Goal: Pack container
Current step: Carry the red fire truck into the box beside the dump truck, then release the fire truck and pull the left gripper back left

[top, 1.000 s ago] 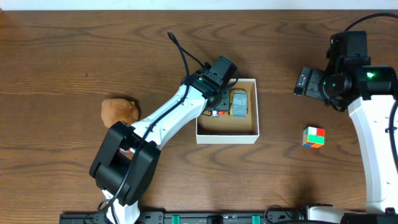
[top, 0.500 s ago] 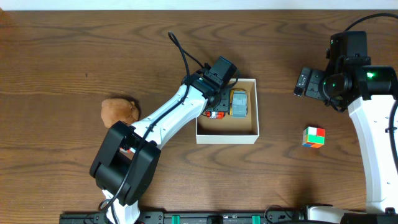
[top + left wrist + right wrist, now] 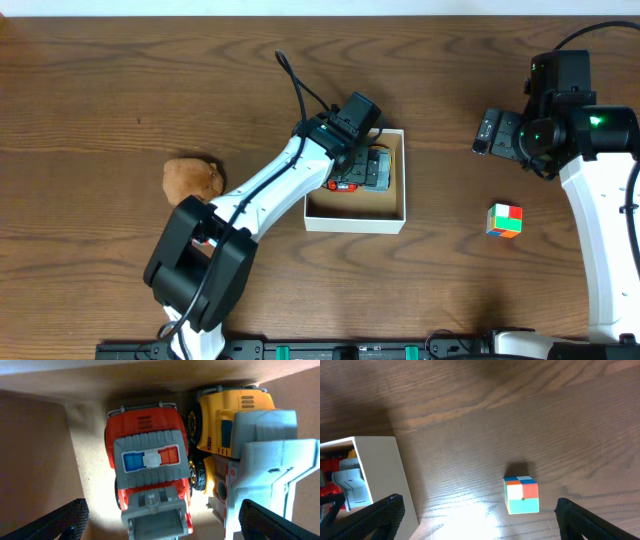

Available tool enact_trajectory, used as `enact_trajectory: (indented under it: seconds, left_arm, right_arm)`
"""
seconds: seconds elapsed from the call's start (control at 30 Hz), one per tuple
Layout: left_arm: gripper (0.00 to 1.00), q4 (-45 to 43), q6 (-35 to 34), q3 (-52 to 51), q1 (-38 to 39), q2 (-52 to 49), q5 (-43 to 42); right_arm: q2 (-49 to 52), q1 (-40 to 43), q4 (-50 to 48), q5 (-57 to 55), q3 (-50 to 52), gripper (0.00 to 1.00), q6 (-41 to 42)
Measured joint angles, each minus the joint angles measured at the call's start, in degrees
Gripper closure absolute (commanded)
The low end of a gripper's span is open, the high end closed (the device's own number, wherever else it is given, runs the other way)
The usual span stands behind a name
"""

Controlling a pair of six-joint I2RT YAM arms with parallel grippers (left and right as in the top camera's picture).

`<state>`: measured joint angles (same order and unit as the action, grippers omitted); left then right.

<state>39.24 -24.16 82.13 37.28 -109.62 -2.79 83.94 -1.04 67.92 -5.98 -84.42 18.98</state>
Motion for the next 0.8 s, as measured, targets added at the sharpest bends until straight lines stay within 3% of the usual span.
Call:
enact_trajectory:
  seconds: [0.53,0.8]
  left_arm:
    - [0.02,2.40,4.13,0.00,-1.03,13.75,0.13]
    - [0.02,13.81,4.94,0.00,-13.92,25.86,3.87]
  right_arm:
    - [0.00,0.02,0.00,0.00,0.00,0.01,-0.02]
    - [0.02,0.00,2.23,0.07,0.00,0.01,-0.63]
